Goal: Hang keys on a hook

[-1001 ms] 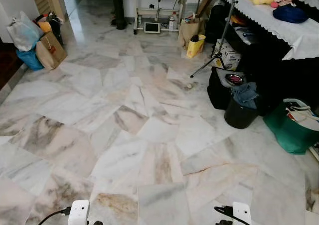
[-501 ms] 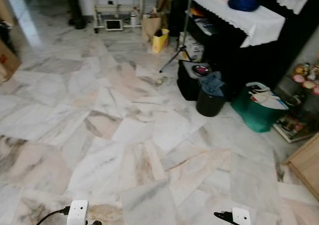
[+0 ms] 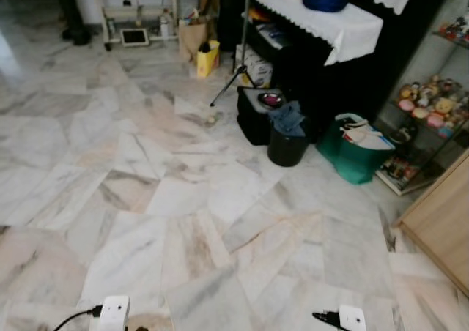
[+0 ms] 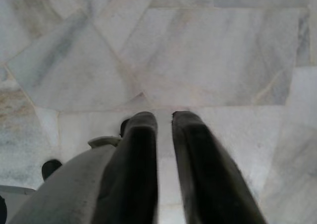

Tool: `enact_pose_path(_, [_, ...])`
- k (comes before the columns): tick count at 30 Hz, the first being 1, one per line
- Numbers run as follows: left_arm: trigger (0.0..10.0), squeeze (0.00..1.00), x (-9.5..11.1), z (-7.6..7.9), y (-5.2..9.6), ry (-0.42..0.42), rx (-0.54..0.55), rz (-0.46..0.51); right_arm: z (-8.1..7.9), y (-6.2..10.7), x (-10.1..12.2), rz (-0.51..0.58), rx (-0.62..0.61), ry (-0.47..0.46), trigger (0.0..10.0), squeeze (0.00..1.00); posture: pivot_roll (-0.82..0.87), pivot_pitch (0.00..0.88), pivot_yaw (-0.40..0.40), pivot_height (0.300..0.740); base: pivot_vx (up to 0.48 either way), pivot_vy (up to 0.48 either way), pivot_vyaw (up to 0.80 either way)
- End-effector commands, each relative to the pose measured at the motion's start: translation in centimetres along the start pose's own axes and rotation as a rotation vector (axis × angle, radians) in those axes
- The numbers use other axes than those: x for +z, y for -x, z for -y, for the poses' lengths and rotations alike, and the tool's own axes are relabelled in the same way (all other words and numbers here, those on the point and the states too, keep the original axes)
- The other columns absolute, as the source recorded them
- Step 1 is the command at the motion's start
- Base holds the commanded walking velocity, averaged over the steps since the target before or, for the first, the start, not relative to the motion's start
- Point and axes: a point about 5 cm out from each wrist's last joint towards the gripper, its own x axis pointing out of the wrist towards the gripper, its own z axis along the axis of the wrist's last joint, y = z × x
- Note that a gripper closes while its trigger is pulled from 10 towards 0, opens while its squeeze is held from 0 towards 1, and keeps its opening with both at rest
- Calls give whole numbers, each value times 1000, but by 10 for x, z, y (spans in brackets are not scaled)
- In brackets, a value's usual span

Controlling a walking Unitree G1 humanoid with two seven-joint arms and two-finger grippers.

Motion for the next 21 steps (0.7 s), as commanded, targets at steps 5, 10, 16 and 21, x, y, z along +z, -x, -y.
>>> enact_pose_path(5, [10000, 0, -5, 0, 1, -23, -10, -21, 5, 1, -2, -7, -8, -7, 10000, 1000, 93, 0, -72, 740, 0, 0, -781])
enact_pose_path(10, [10000, 0, -5, 0, 1, -22, -9, -21, 5, 1, -3, -8, -2, -21, 10000, 1000, 93, 0, -73, 740, 0, 0, -783])
enact_pose_path(16, [10000, 0, -3, 0, 0, -18, -7, -21, 5, 1, -2, -10, 0, -15, 10000, 1000, 95, 0, -74, 740, 0, 0, -788])
enact_pose_path(21, [10000, 0, -2, 0, 0, -15, -7, -19, 5, 1, -2, -11, 3, -22, 10000, 1000, 96, 0, -75, 740, 0, 0, -786])
